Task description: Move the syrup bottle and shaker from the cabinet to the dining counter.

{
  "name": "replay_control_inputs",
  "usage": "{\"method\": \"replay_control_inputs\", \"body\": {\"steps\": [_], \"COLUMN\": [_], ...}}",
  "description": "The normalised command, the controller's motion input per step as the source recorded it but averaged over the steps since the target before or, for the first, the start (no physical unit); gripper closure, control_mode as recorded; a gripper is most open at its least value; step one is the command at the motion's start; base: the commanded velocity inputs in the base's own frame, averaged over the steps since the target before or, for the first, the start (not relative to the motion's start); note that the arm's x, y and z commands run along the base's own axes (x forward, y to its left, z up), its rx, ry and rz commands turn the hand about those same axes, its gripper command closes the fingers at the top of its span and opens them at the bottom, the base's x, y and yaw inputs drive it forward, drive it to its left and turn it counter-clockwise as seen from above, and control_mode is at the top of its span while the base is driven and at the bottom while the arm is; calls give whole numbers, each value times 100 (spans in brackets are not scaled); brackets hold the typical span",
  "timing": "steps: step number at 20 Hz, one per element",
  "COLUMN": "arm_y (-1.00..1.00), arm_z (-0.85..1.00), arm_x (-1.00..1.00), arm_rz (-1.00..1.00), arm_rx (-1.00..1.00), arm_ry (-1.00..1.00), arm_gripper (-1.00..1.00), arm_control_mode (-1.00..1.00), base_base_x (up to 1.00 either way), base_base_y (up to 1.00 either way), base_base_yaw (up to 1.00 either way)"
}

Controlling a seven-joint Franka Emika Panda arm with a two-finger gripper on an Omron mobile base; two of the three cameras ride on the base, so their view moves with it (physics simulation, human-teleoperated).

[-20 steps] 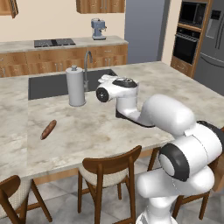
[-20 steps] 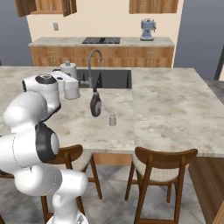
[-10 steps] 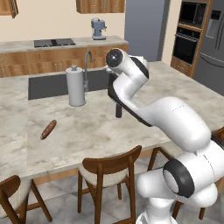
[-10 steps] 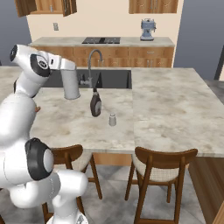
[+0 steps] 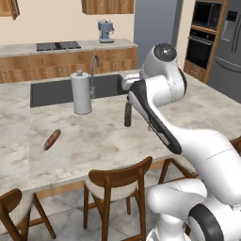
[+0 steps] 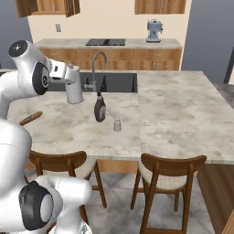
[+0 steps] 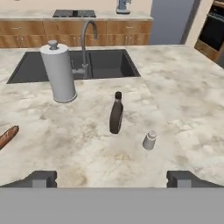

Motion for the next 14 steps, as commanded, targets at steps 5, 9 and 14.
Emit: {"method": "replay_control_inputs", "body": {"steps": [5,9,14], "arm_y": [0,3,3], "arm_z": [-21,-9,0], "arm_x": [-42,-69,-13], "arm_rz": [27,5,0], "arm_rx": [16,0,0], "arm_ry": [9,0,0], "arm_gripper": [-100,-100,-100], "arm_control_mode": [-100,-100,100], "base_base_x": [0,0,-71], "base_base_y": [0,0,36], "base_base_yaw": [0,0,0]}}
